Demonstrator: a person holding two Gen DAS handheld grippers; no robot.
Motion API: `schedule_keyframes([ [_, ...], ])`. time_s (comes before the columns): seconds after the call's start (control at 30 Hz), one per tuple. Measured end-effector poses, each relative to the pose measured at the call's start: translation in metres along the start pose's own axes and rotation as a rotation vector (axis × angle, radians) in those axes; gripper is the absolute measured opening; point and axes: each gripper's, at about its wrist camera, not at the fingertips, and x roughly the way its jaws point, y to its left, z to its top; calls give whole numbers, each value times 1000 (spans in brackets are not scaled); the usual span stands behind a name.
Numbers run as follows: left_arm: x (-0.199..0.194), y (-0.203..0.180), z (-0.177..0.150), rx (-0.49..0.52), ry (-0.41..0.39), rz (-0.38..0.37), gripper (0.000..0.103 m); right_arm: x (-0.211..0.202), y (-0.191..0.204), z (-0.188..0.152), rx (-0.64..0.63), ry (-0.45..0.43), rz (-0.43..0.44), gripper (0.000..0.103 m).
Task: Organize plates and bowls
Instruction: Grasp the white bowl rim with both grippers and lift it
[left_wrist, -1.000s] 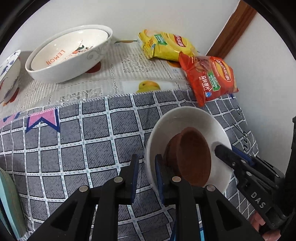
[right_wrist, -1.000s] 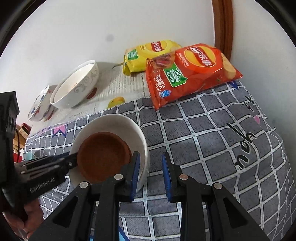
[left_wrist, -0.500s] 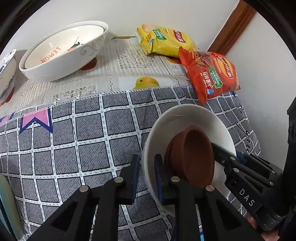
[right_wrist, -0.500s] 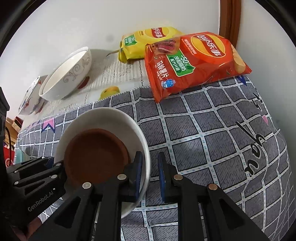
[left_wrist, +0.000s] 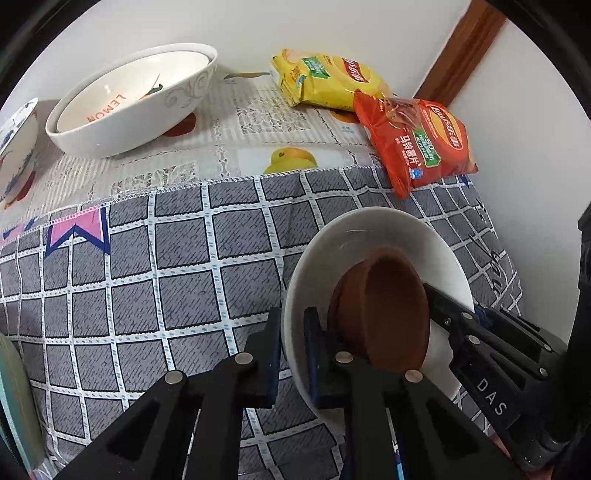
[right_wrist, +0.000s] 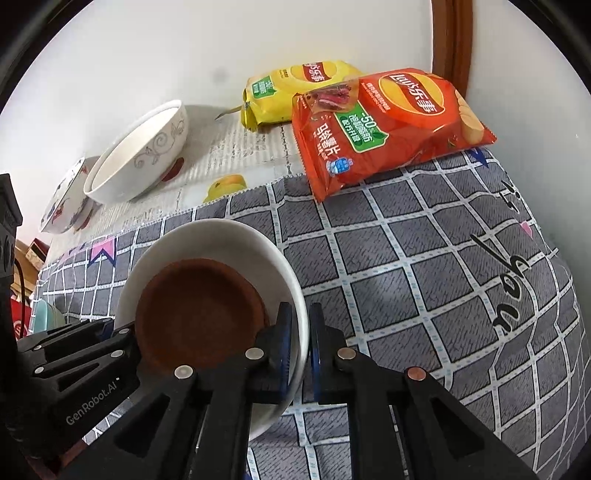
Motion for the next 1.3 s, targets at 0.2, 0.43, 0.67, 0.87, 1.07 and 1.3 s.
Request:
schedule_keyframes([
  [0.2, 1, 0, 1, 10, 4, 5, 12, 2, 2, 1, -21, 17, -9, 9],
  [0.43, 0, 4, -4, -2, 4, -8, 10, -6, 5, -5, 14, -26, -10, 9],
  [0.67, -19, 11, -15, 2, -7, -1, 10, -21, 13, -15, 29, -35, 7, 9],
  [0.87, -43, 20, -29, -6, -21, 12, 10, -37, 32, -25, 27, -43, 24, 9],
  [1.07, -70, 34, -43, -22, -46, 25, 11, -58, 56, -36, 11, -66, 37, 9],
  [1.3, -101, 60, -60, -37, -76, 49, 10, -77, 91, -49, -13, -85, 61, 9],
])
